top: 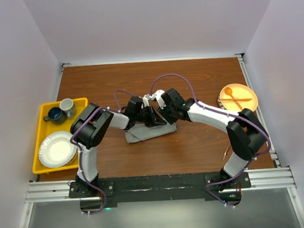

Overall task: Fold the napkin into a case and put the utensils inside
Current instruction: Grasp the top corner of the smaller rectangle folded napkin from the folded napkin.

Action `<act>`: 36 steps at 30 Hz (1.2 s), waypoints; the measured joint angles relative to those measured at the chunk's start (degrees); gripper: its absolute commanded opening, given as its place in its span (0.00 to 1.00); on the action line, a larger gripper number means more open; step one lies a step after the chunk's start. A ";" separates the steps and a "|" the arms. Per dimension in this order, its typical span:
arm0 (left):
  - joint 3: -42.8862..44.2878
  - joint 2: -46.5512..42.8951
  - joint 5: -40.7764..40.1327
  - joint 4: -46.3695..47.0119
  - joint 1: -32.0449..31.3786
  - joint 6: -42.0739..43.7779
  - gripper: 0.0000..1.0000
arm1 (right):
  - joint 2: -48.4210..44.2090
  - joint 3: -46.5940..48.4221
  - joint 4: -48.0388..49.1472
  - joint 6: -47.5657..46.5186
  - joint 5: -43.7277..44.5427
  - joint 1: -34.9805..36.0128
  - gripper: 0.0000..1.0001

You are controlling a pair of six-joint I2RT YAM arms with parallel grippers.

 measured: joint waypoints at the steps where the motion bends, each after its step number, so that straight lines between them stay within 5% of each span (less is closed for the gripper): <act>1: 0.00 0.00 0.00 -0.07 0.00 0.00 0.00 | 0.44 0.00 -0.07 -0.15 -0.11 0.00 0.37; 11: 0.39 0.00 0.07 -0.79 -0.02 0.55 0.00 | 3.85 0.00 1.66 -2.23 0.81 0.00 0.31; 19: 0.76 0.00 0.11 -1.46 -0.02 1.33 0.00 | 4.98 -0.07 2.73 -3.56 1.46 0.00 0.00; 36: 1.51 0.04 0.17 -3.02 -0.02 2.38 0.00 | -1.57 -2.43 0.96 -4.28 -2.43 2.40 0.00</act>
